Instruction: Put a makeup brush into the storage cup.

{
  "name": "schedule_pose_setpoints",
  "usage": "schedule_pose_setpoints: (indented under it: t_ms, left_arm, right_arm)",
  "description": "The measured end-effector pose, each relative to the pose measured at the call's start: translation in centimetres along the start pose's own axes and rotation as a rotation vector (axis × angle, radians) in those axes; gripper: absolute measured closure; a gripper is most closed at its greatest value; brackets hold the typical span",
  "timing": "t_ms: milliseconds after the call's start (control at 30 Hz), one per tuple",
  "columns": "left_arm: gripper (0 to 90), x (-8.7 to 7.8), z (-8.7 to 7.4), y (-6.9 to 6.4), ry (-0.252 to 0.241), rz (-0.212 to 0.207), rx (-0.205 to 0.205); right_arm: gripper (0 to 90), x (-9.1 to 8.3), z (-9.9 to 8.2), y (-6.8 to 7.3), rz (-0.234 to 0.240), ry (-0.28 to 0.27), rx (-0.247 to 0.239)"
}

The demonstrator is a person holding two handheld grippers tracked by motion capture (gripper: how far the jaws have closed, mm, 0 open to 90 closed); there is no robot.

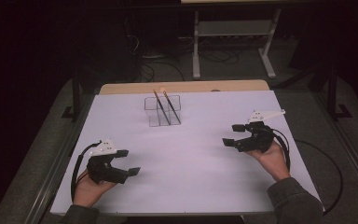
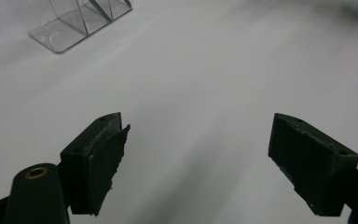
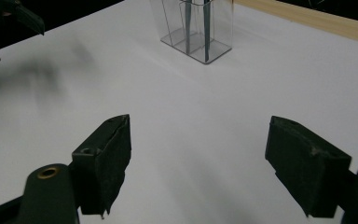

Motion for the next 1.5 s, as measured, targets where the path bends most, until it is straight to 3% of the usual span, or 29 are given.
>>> schedule_pose_setpoints:
  t_ms: [1500]
  left_arm:
    - [17.5,-0.4,-0.2,0.2,-0.01,0.011,-0.01]
  right_arm:
    - [20.7,-1.7,-3.8,1.6,-0.008,0.014,0.007]
Point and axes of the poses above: each handheld gripper's, and its own axes: x roughly forward along the jaws, z roughly out of its top, y roughly to its left, the point moved 8 cm from there along x, roughly forward along the jaws, and after that the axes turned 8 degrees about y, right-handed, at the moved point
